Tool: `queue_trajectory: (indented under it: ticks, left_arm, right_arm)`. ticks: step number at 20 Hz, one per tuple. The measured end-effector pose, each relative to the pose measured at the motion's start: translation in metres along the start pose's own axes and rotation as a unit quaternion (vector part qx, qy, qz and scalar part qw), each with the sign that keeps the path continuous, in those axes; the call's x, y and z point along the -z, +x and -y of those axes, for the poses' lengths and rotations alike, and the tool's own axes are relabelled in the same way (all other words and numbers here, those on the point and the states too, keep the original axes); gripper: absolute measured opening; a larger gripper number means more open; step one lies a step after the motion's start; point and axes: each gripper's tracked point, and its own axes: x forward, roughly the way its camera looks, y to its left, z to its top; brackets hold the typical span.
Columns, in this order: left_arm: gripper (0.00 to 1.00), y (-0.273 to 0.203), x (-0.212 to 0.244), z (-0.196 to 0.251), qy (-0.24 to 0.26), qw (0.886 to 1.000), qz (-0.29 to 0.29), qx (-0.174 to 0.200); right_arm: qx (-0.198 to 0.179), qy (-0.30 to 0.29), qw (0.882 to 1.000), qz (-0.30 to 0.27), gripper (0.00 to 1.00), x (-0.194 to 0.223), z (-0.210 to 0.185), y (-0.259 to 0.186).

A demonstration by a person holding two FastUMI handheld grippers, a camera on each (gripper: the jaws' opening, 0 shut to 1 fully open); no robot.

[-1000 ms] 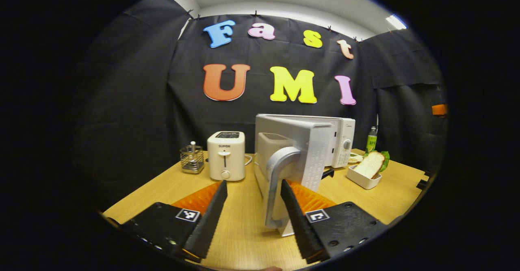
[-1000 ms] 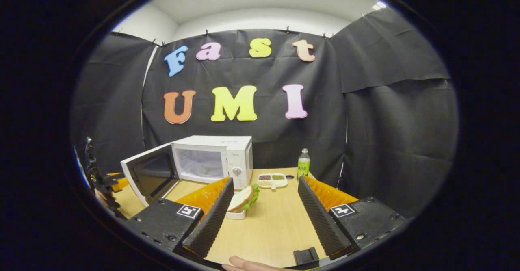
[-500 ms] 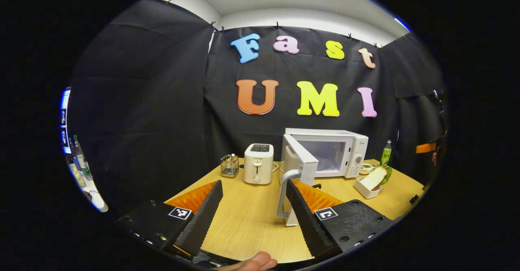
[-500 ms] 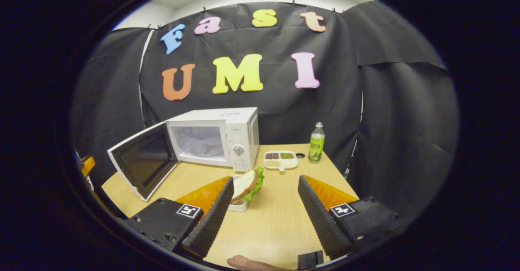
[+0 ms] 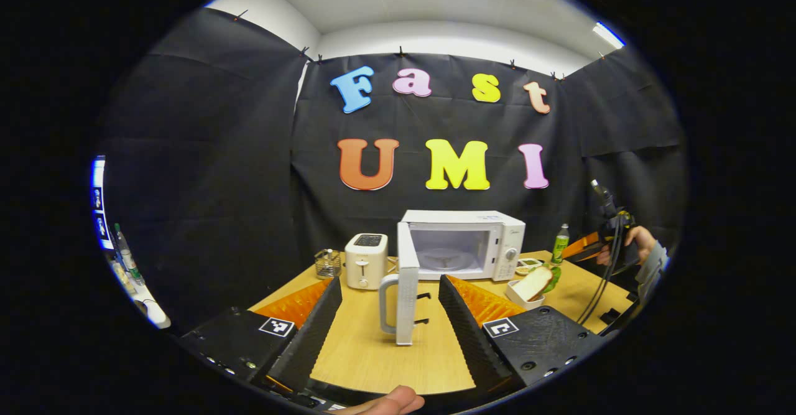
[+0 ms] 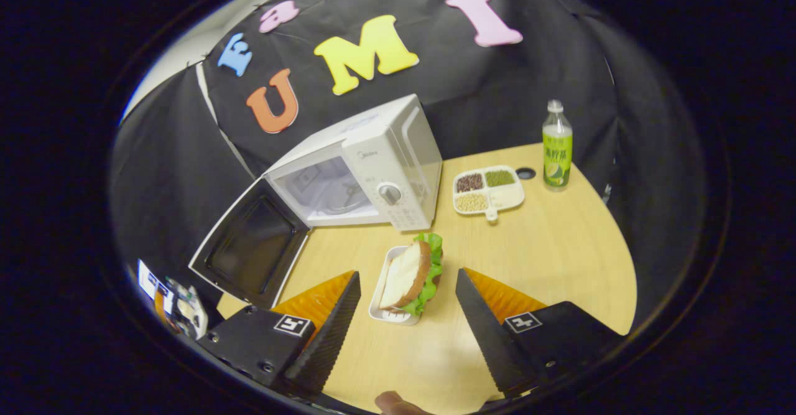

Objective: Open the microwave oven with the left hand, put the food in, and close the microwave oven.

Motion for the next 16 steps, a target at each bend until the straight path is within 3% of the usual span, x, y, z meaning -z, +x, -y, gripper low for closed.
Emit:
queue_trajectory:
  ticks: [1,2,5,6,8,9,10,11,13,14,15,16]
  left_arm:
    - [0.94,0.0,0.0,0.007,-0.009,1.0,-0.002,0.013]
    - [0.94,0.001,0.001,0.013,-0.017,1.0,-0.004,0.019]
    - [0.94,0.001,-0.001,0.012,-0.013,1.0,0.001,0.009]
    - [0.94,0.002,-0.001,0.01,-0.01,1.0,-0.002,0.004]
    - [0.94,0.003,-0.004,0.01,-0.009,1.0,-0.002,-0.002]
    - [0.94,0.001,-0.005,0.011,-0.01,1.0,-0.001,-0.003]
    - [0.94,0.0,-0.007,0.013,-0.009,1.0,0.0,-0.003]
    - [0.94,-0.002,-0.007,0.012,-0.008,1.0,-0.001,-0.003]
    - [0.94,-0.005,-0.006,0.014,-0.007,1.0,-0.004,0.004]
    - [0.94,-0.007,-0.005,0.015,-0.005,1.0,-0.006,0.006]
    - [0.94,-0.009,-0.004,0.013,-0.001,1.0,-0.008,0.006]
    - [0.94,-0.012,-0.004,0.012,0.003,1.0,-0.005,0.006]
  right_arm:
    - [-0.01,0.013,1.0,-0.023,0.97,0.002,0.008,0.01]
    - [-0.02,0.022,0.998,-0.048,0.86,0.005,0.015,0.018]
    - [-0.074,0.067,0.99,-0.103,0.86,0.01,0.024,0.043]
    - [-0.095,0.091,0.985,-0.114,0.97,0.008,0.022,0.051]
    - [-0.127,0.136,0.974,-0.132,0.95,0.001,0.024,0.062]
    - [-0.147,0.158,0.966,-0.14,0.82,0.0,0.019,0.067]
    - [-0.168,0.181,0.958,-0.146,0.89,-0.003,0.015,0.069]
    - [-0.182,0.202,0.952,-0.142,0.81,-0.006,0.011,0.07]
    - [-0.171,0.216,0.951,-0.14,0.68,-0.005,0.016,0.08]
    - [-0.172,0.22,0.949,-0.148,0.67,-0.002,0.015,0.078]
    - [-0.172,0.222,0.947,-0.157,0.53,0.003,0.011,0.076]
    - [-0.167,0.22,0.948,-0.158,0.63,0.005,0.01,0.076]
